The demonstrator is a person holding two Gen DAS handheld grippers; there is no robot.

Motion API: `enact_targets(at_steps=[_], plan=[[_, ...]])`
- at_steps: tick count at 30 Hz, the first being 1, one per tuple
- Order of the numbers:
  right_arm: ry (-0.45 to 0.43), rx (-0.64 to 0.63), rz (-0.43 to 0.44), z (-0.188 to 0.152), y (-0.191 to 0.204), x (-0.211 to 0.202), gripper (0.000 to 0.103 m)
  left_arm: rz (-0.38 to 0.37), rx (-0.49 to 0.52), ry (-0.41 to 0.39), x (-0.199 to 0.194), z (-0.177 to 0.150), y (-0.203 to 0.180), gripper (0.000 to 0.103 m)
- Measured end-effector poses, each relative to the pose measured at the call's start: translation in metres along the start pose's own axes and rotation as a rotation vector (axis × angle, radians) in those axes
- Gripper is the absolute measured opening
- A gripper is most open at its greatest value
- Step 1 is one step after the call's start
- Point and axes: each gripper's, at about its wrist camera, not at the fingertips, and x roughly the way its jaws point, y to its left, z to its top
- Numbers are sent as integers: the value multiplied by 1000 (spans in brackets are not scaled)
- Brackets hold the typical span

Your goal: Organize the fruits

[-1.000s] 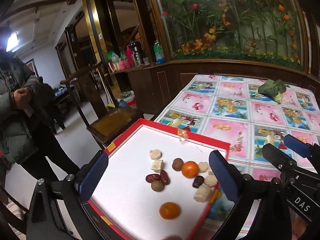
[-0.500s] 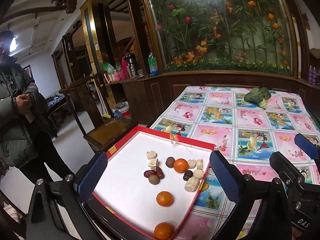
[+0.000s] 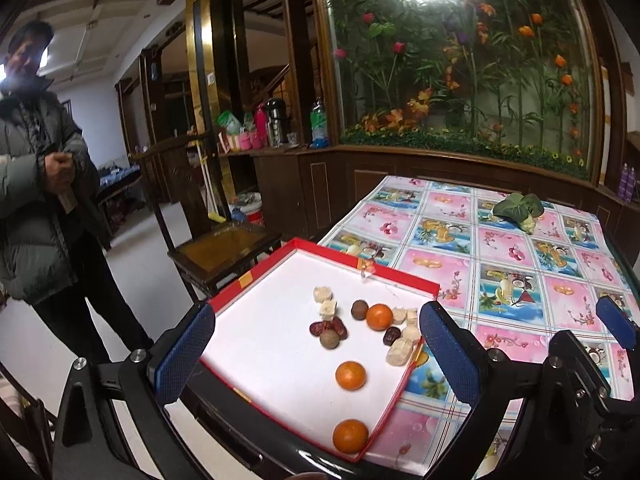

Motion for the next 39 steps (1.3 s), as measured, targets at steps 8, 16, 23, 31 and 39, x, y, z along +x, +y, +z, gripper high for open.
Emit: enact_targets(at_steps=[8,16,23,31,39], plan=[[-17,-4,-9,2,13,-12,97,-5,-27,38,8,-9,11,102],[-6,-17,-10,0,22,-8,98,0,11,31,13,-14,14,102],[17,-6,-4,-2,28,2,98,-6,16,44,21,-17,20,102],[35,-4,-3,-2,33,10,98,-24,20,64,31,-21,25,102],[46,-38,-14,-3,44,19,98,-29,8,78,38,-22,33,102]])
